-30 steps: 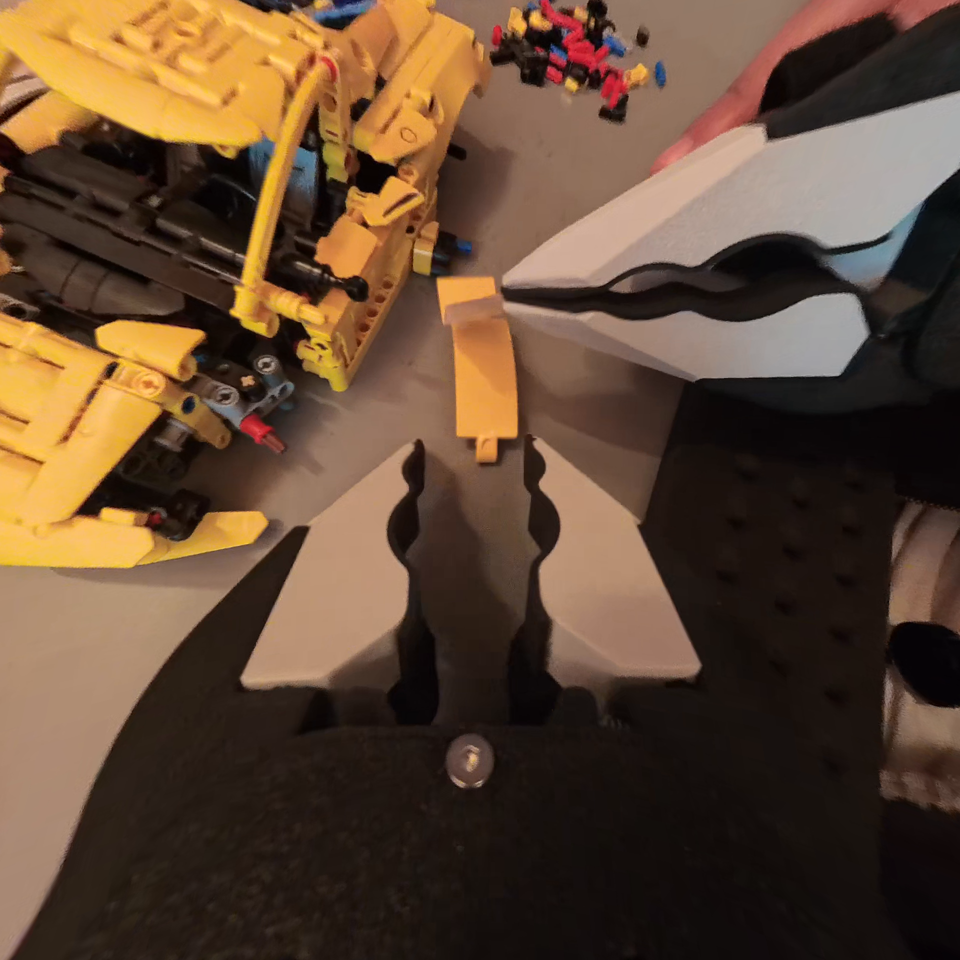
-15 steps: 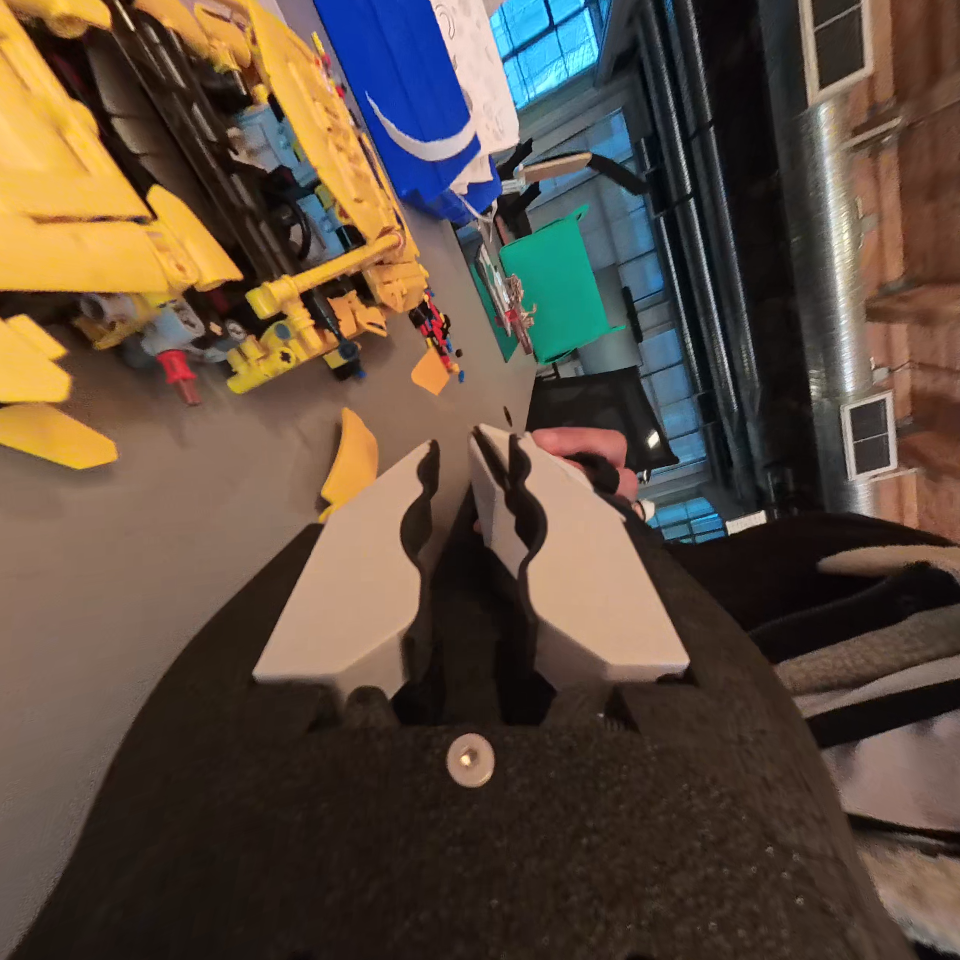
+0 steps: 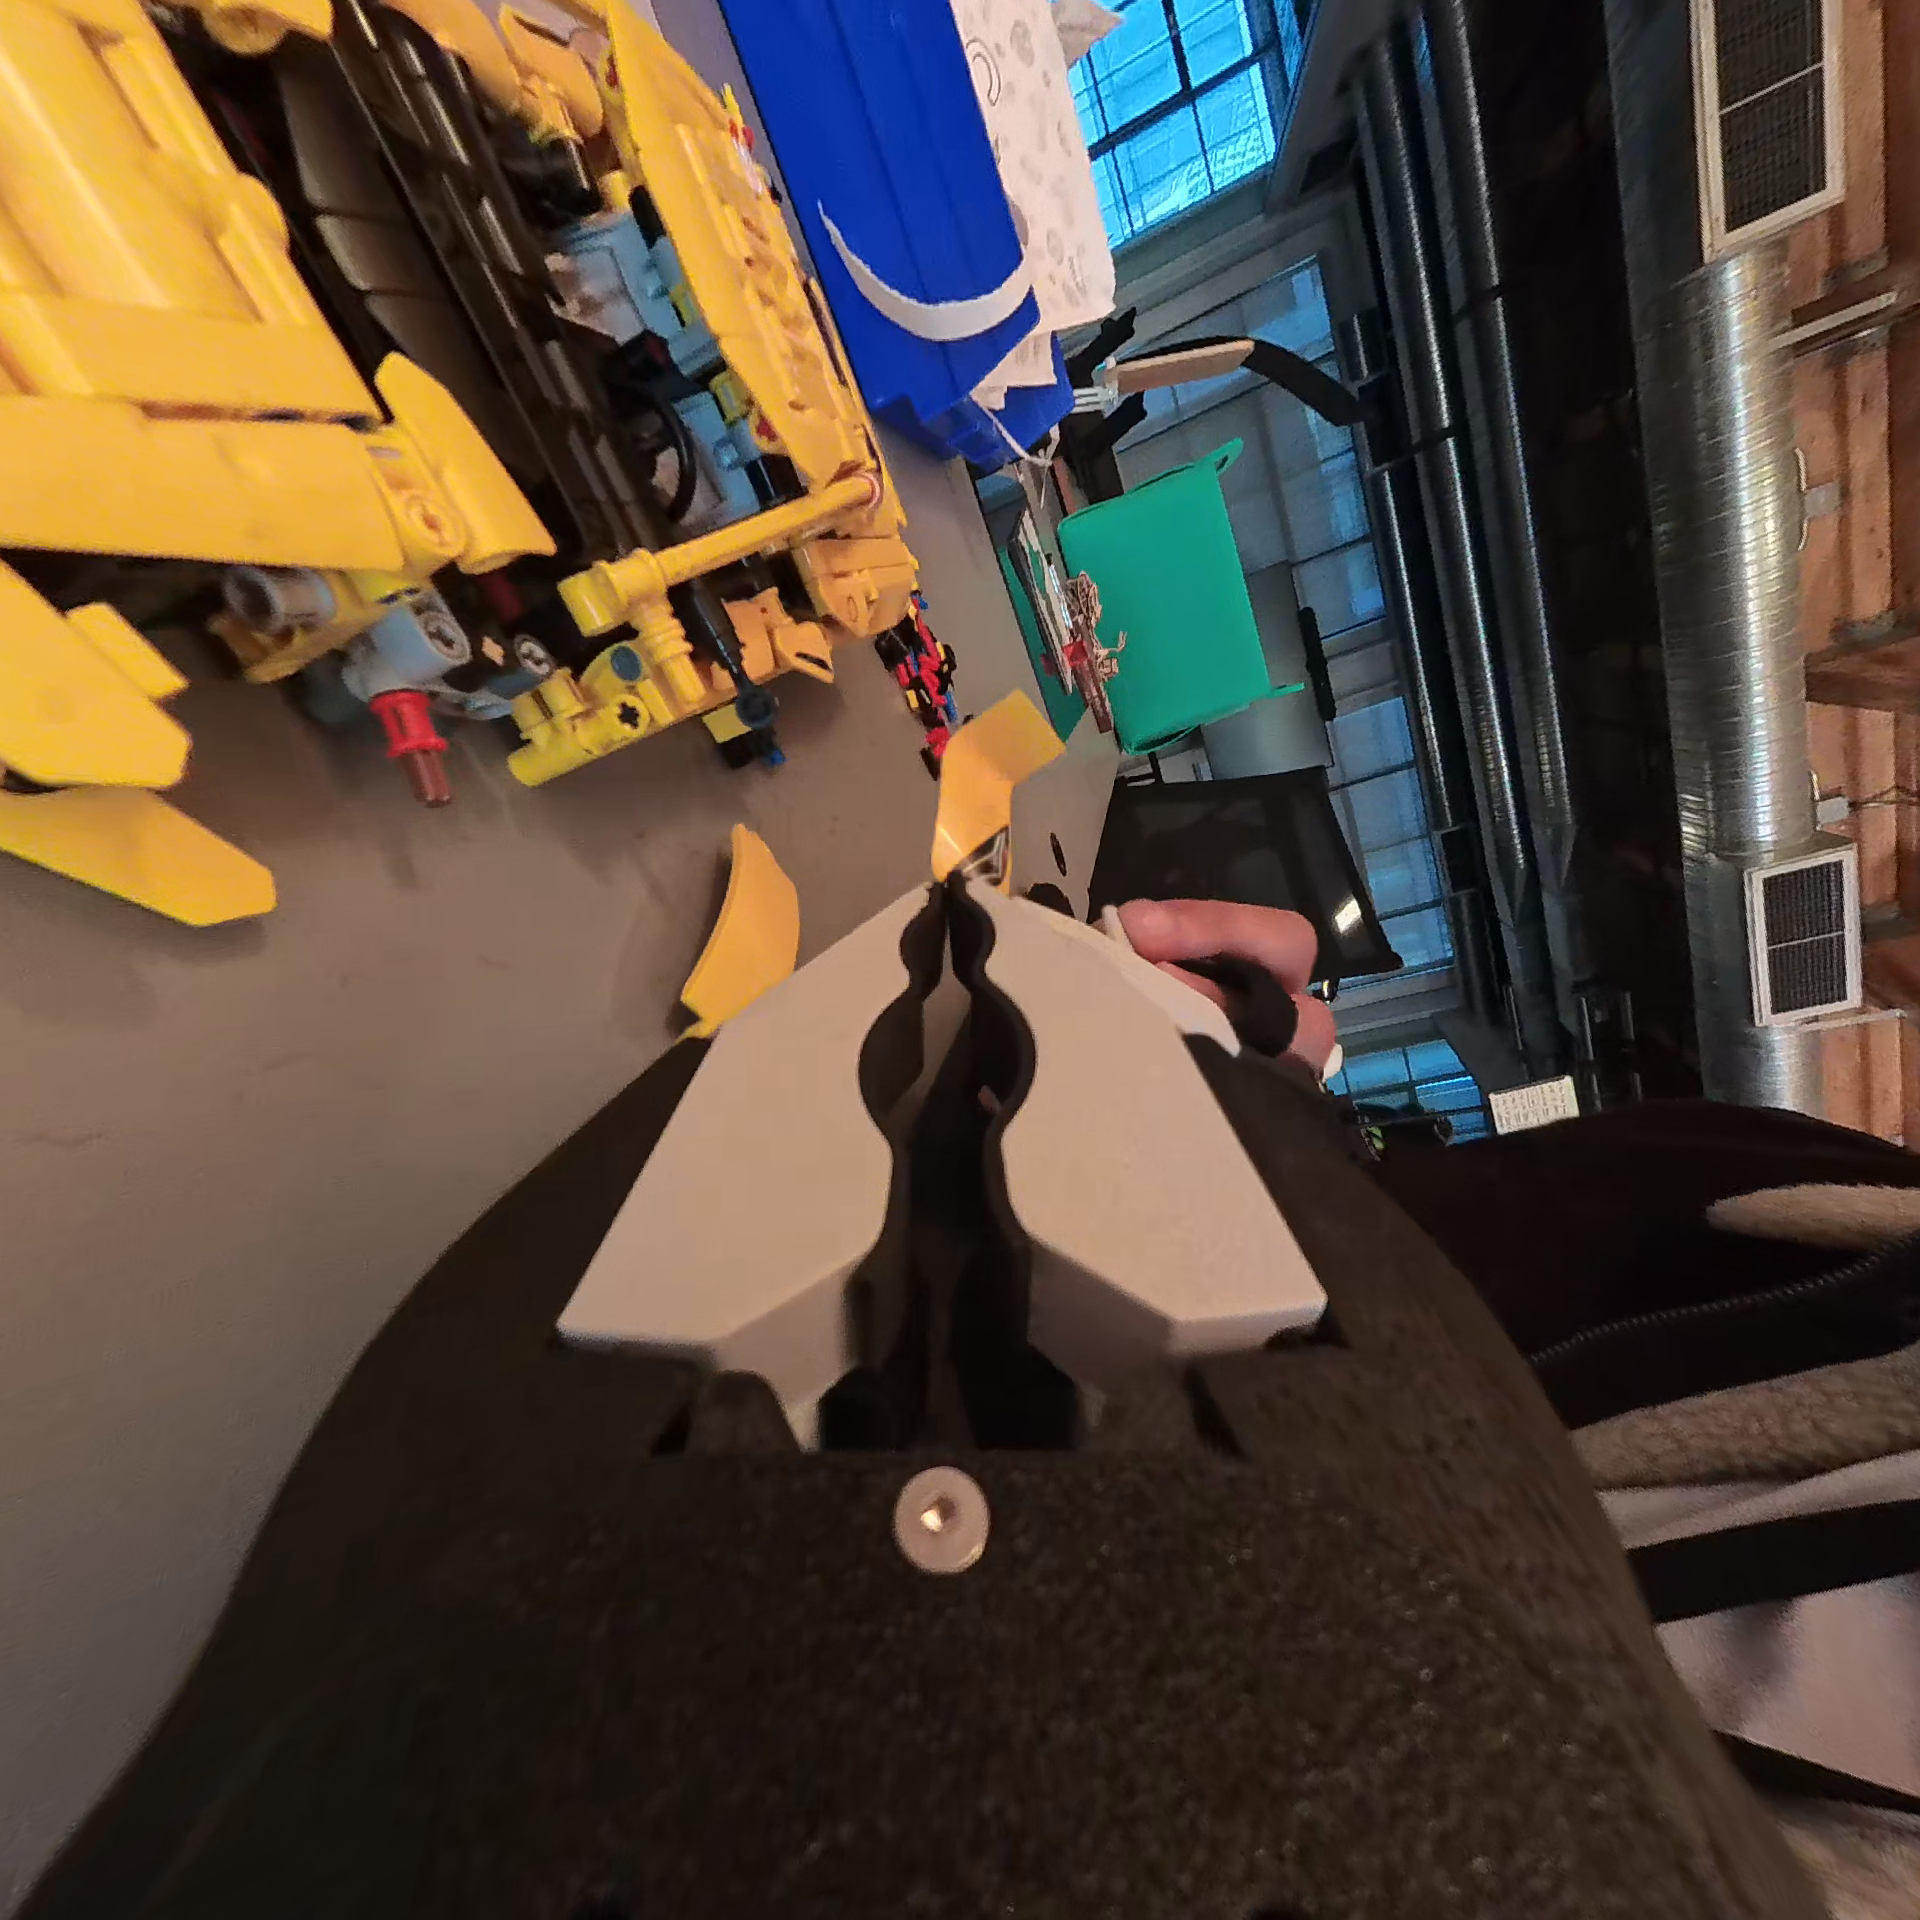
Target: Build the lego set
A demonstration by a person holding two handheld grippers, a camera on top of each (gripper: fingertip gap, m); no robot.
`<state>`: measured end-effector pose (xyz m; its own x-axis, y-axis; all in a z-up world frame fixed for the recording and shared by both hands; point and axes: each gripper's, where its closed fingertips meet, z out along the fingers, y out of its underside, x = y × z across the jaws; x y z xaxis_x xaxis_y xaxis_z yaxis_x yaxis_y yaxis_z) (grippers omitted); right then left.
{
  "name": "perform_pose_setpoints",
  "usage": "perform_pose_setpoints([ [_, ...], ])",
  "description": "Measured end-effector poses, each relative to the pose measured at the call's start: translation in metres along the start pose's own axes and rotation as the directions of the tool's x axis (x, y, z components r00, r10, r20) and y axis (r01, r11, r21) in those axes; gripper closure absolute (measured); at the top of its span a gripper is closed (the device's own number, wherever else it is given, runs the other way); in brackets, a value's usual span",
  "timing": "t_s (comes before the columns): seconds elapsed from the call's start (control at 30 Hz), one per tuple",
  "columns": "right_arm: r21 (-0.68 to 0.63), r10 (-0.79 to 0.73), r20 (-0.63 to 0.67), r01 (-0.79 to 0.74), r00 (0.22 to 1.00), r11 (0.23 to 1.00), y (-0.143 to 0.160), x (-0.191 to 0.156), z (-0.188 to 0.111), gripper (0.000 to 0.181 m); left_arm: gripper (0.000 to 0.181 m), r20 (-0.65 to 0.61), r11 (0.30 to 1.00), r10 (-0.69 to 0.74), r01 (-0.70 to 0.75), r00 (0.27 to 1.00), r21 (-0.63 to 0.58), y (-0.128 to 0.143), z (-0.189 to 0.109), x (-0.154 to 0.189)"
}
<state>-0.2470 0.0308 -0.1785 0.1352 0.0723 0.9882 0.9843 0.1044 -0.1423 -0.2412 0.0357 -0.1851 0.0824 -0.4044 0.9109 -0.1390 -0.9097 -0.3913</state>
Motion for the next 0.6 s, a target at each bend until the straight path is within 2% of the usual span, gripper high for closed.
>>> perform_pose_setpoints([
  [0.13, -0.011, 0.046, 0.009, -0.046, 0.999, 0.999, 0.002, -0.002, 0.001, 0.181, 0.181, 0.006, 0.999, 0.038, -0.038, 0.999, 0.008, -0.004, -0.003, 0.002],
  [0.27, 0.006, 0.184, 0.072, -0.185, 0.98, 0.983, -0.001, -0.005, 0.0, 0.179, 0.181, 0.025, 0.995, 0.101, -0.1, 0.995, -0.02, -0.003, -0.003, 0.001],
  [0.37, -0.014, 0.34, 0.126, -0.341, 0.932, 0.94, 0.0, -0.004, -0.001, 0.162, 0.181, 0.042, 0.99, 0.133, -0.131, 0.99, -0.046, 0.0, -0.002, -0.002],
  [0.5, -0.037, 0.553, 0.219, -0.559, 0.804, 0.828, 0.003, -0.001, -0.002, 0.148, 0.181, 0.057, 0.982, 0.178, -0.174, 0.982, -0.072, 0.005, -0.002, -0.004],
  [0.57, -0.048, 0.586, 0.227, -0.592, 0.778, 0.804, 0.005, 0.001, -0.002, 0.14, 0.181, 0.066, 0.981, 0.186, -0.181, 0.98, -0.076, 0.006, -0.002, -0.006],
  [0.6, -0.036, 0.57, 0.247, -0.58, 0.784, 0.814, 0.001, -0.002, -0.003, 0.13, 0.181, 0.086, 0.982, 0.184, -0.179, 0.979, -0.062, 0.003, -0.003, -0.009],
])
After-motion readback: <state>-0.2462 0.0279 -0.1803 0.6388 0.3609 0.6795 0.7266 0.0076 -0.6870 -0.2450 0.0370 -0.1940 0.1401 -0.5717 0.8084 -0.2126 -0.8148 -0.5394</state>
